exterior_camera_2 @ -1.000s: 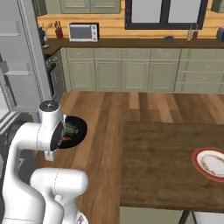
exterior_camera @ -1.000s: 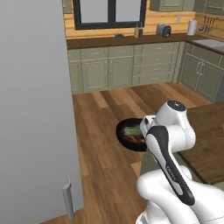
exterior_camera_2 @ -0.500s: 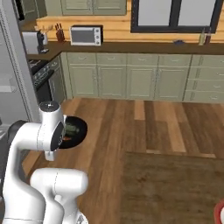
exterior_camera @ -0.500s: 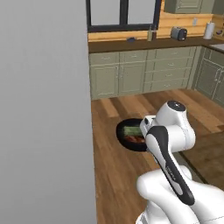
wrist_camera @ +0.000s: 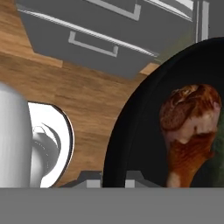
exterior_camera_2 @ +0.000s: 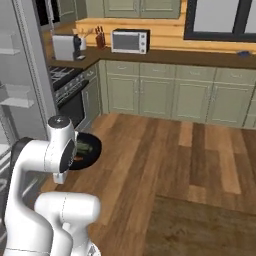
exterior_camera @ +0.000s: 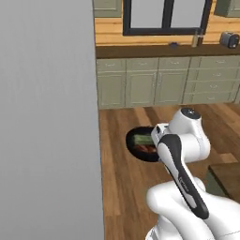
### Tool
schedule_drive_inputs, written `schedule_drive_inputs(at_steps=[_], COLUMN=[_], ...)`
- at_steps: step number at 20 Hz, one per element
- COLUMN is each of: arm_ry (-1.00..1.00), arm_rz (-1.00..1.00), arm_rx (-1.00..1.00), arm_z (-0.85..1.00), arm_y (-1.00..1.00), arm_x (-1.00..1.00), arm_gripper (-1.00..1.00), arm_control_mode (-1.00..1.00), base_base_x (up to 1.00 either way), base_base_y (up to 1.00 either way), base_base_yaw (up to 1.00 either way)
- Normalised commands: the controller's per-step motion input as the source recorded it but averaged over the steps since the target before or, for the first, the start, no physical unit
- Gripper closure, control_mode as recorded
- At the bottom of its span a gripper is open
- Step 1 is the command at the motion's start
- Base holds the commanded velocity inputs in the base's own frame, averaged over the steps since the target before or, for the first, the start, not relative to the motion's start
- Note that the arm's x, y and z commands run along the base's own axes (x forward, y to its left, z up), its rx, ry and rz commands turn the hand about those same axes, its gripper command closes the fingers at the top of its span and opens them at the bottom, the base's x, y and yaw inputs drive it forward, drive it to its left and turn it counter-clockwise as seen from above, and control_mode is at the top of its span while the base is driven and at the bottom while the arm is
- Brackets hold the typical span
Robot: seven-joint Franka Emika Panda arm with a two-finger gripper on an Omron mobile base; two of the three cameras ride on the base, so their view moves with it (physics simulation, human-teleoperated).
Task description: Pick the chicken drumstick and cucumber from their plates and place them in the bowl. Then put the bowl in the fridge.
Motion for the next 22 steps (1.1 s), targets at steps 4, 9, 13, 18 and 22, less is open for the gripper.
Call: schedule_drive_inputs(at_steps=[4,9,13,18,22], arm_ry=[0.0,0.0,0.0,0.0,0.0], arm_rz=[0.0,0.0,0.0,0.0,0.0], arm_rx=[0.0,0.0,0.0,0.0,0.0], arm_z=[0.0,0.0,0.0,0.0,0.0], arm_y=[0.0,0.0,0.0,0.0,0.0], arm_x=[0.0,0.0,0.0,0.0,0.0], arm_gripper=[1.0,1.0,1.0,1.0,1.0], arm_control_mode=[1.0,1.0,1.0,1.0,1.0], base_base_x=[0.17,0.18,0.09,0.2,0.46], base_base_y=[-0.03,-0.04,-0.01,-0.07,-0.39], base_base_yaw=[0.37,0.35,0.33,0.32,0.24])
